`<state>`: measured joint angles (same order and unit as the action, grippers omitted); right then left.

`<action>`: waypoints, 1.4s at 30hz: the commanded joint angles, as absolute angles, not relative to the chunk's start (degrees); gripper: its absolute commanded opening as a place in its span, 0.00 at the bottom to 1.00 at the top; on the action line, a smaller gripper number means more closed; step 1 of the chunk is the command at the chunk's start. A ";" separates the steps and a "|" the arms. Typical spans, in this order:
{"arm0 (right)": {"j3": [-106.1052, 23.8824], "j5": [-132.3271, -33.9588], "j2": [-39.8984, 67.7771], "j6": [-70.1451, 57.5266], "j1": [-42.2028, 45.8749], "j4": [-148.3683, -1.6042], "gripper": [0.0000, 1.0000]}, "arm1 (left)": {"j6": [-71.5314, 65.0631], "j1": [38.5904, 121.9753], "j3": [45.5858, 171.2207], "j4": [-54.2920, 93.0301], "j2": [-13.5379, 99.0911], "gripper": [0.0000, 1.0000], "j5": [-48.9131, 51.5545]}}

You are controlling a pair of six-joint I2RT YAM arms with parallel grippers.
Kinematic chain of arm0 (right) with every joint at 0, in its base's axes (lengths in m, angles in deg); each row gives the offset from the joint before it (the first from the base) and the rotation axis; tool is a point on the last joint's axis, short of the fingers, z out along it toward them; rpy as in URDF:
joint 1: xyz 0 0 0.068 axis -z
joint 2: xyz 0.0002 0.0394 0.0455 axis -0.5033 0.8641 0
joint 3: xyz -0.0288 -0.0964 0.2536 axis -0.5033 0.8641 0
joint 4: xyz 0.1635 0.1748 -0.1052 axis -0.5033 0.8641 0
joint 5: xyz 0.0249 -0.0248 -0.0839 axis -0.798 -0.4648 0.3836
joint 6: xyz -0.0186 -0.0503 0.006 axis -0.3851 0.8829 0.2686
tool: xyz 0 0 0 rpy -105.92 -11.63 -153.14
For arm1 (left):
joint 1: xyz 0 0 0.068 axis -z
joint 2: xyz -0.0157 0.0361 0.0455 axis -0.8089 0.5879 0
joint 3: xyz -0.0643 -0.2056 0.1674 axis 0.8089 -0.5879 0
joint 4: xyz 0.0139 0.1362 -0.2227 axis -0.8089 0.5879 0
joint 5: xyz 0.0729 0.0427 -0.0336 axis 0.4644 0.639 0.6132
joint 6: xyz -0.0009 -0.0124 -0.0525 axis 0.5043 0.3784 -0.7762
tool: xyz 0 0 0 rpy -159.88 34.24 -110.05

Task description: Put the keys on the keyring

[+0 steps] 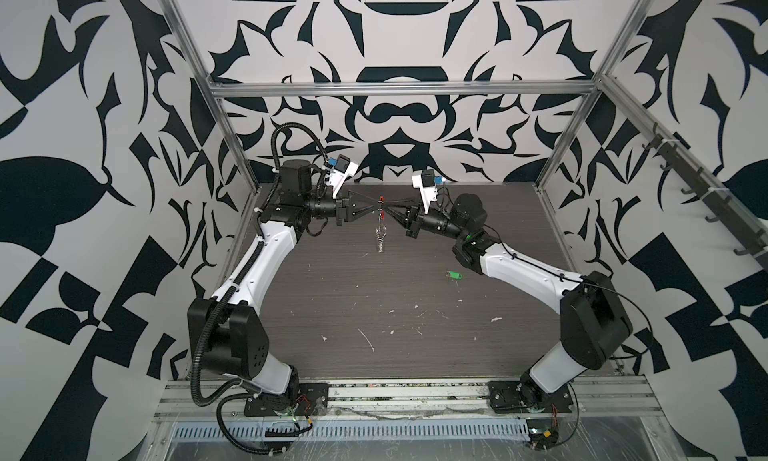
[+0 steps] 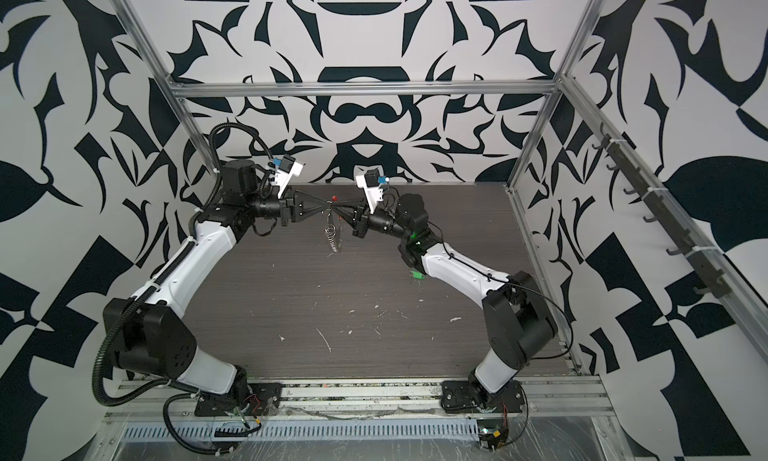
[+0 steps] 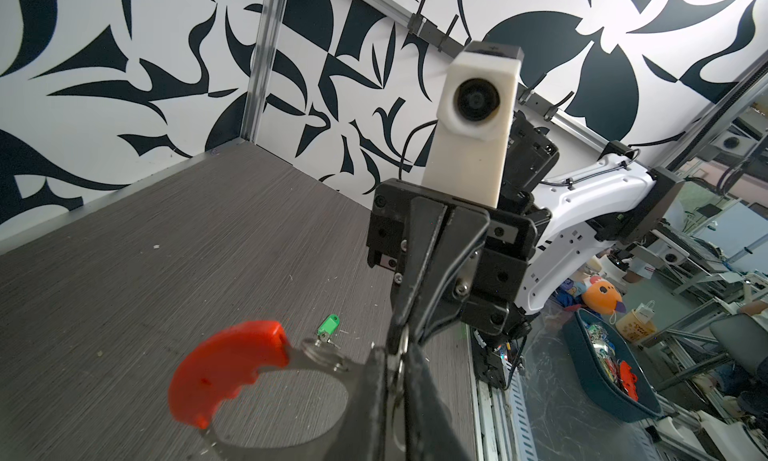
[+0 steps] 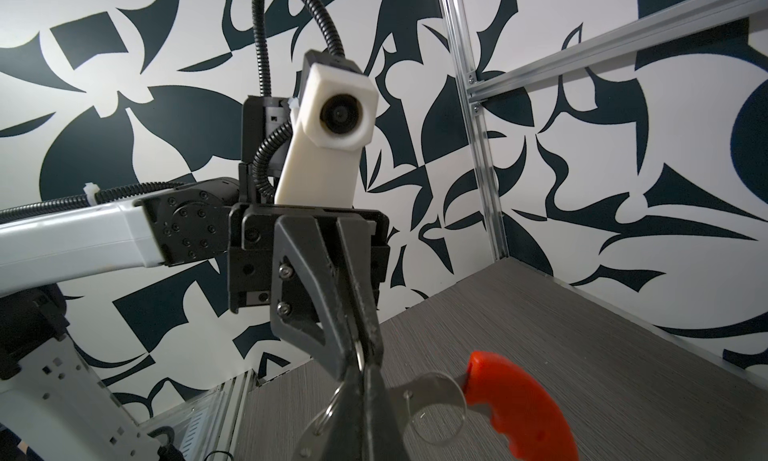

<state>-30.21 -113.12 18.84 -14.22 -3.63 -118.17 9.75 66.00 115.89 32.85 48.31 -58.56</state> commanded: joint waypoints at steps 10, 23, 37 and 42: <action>-33.57 -113.34 18.89 -16.30 -3.96 -124.19 0.00 | 11.10 66.30 117.09 36.25 48.17 0.00 -60.31; -24.99 -98.20 6.46 -10.66 3.57 -103.45 0.42 | 11.00 67.08 106.62 20.76 42.85 0.00 -52.53; -24.17 -70.16 6.15 -4.51 8.95 -59.05 0.41 | -1.35 67.44 99.16 10.54 40.98 0.00 -38.06; -24.06 -70.71 9.82 -4.01 8.90 -56.36 0.41 | 2.45 68.38 94.70 12.07 37.16 0.00 -30.54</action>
<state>-23.61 -72.80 9.60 -5.17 8.88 -59.81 0.73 67.75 95.58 14.46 40.55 -36.11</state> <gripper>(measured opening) 0.411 0.042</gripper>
